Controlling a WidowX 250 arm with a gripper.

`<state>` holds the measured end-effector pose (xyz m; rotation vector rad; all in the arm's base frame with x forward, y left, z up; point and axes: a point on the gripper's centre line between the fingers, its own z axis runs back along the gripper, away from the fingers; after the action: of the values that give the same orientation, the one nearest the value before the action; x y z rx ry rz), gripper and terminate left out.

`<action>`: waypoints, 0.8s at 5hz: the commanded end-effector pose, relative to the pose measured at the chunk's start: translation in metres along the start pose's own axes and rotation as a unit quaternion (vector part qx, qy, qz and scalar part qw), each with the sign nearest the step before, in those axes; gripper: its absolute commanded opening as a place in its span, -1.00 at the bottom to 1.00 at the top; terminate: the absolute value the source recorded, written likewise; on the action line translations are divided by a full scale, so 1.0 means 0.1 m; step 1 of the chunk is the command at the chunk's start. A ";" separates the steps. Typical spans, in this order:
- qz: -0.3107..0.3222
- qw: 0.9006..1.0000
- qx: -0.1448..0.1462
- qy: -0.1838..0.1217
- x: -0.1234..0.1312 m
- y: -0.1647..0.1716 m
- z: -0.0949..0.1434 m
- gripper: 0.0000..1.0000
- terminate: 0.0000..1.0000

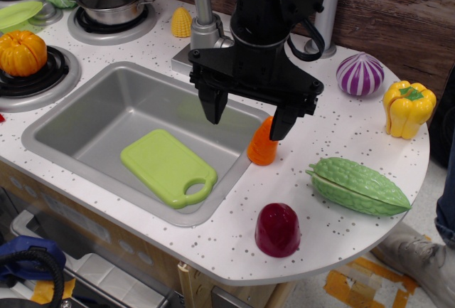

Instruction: Put carrot on cutting board

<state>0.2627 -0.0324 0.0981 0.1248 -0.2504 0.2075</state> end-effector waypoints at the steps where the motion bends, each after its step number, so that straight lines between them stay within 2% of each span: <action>1: 0.000 1.000 0.000 0.000 0.00 0.00 0.00 1.00 -1.00; 2: -0.003 1.000 -0.007 -0.007 0.16 -0.03 -0.04 1.00 -1.00; 4: -0.006 0.999 -0.042 -0.028 0.34 -0.09 -0.28 1.00 -1.00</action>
<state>0.3002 -0.0321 0.0634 0.0518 -0.2852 0.1754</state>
